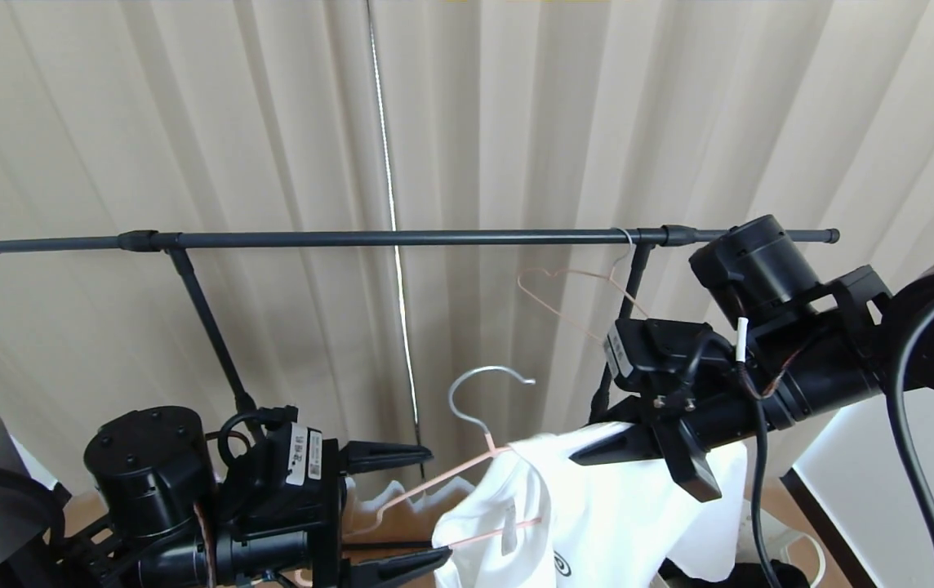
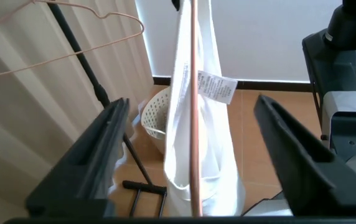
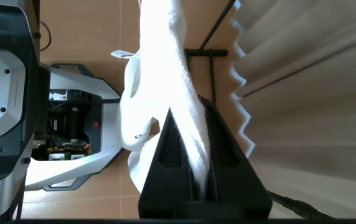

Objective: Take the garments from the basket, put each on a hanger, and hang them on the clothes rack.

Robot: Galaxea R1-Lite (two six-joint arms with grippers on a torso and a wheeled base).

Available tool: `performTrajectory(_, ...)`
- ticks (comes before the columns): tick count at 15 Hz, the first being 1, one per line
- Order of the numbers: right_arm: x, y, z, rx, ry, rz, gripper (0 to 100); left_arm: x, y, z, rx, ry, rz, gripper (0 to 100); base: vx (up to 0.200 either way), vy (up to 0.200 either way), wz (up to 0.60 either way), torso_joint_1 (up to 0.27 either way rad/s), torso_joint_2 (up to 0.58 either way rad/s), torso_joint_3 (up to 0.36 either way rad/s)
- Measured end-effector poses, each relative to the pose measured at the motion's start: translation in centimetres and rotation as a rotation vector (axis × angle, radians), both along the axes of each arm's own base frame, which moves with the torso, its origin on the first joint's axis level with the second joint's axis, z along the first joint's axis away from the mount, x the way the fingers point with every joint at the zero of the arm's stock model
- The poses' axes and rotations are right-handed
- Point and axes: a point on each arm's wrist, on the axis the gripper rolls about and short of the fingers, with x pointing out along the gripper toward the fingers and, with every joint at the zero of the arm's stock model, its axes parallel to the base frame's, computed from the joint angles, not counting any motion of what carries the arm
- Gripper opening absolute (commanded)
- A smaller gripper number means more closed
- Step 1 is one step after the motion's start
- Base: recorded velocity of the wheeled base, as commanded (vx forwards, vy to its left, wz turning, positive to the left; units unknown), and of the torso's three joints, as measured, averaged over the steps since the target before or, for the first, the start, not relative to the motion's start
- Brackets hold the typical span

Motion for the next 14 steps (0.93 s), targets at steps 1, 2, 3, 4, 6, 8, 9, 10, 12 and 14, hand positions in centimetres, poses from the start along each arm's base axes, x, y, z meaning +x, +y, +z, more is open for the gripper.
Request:
performTrajectory(1,-0.4,-0.2,-0.1,-0.002,0.002,0.000,0,0.0,0.3,0.2,-0.003,0.001,0.010,100,0.000,0.000,0.00,0.000,0.00,0.000)
performTrajectory(2,-0.6,-0.4,-0.1,-0.003,0.004,0.000,0,0.0,0.6,0.3,-0.007,0.001,0.025,100,0.000,0.000,0.00,0.000,0.00,0.000)
performTrajectory(3,-0.9,-0.6,0.0,-0.004,0.003,-0.003,0,0.0,1.1,0.6,-0.016,0.006,0.046,100,0.000,0.000,0.00,0.000,0.00,0.000)
performTrajectory(4,-1.1,-0.8,0.1,-0.003,-0.001,-0.007,0,0.0,1.6,0.9,-0.028,0.019,0.068,100,0.000,0.000,0.00,0.000,0.00,0.000)
performTrajectory(6,-1.2,-1.0,0.5,-0.006,-0.021,-0.023,0,-0.1,3.2,2.1,-0.077,0.068,0.151,100,0.000,0.000,0.00,0.000,0.00,0.000)
performTrajectory(8,-0.9,-1.0,0.9,-0.026,-0.074,-0.067,0,-0.1,4.5,3.2,-0.142,0.122,0.321,100,0.000,0.000,0.00,0.000,0.00,0.000)
performTrajectory(9,-0.6,-0.9,1.1,-0.034,-0.113,-0.098,0,-0.1,4.8,3.5,-0.175,0.147,0.398,100,0.000,0.000,0.00,0.000,0.00,0.000)
performTrajectory(10,-0.2,-0.8,1.2,-0.037,-0.167,-0.134,0,-0.1,5.0,3.7,-0.189,0.150,0.433,100,0.000,0.000,0.00,0.000,0.00,0.000)
performTrajectory(12,0.9,-0.5,1.0,-0.029,-0.236,-0.180,0,0.1,5.2,3.5,-0.165,0.201,0.490,100,0.000,0.000,0.00,0.000,0.00,0.000)
performTrajectory(14,1.6,-0.3,0.6,-0.003,-0.280,-0.196,0,0.8,5.2,3.0,-0.097,0.300,0.616,100,0.000,0.000,0.00,0.000,0.00,0.000)
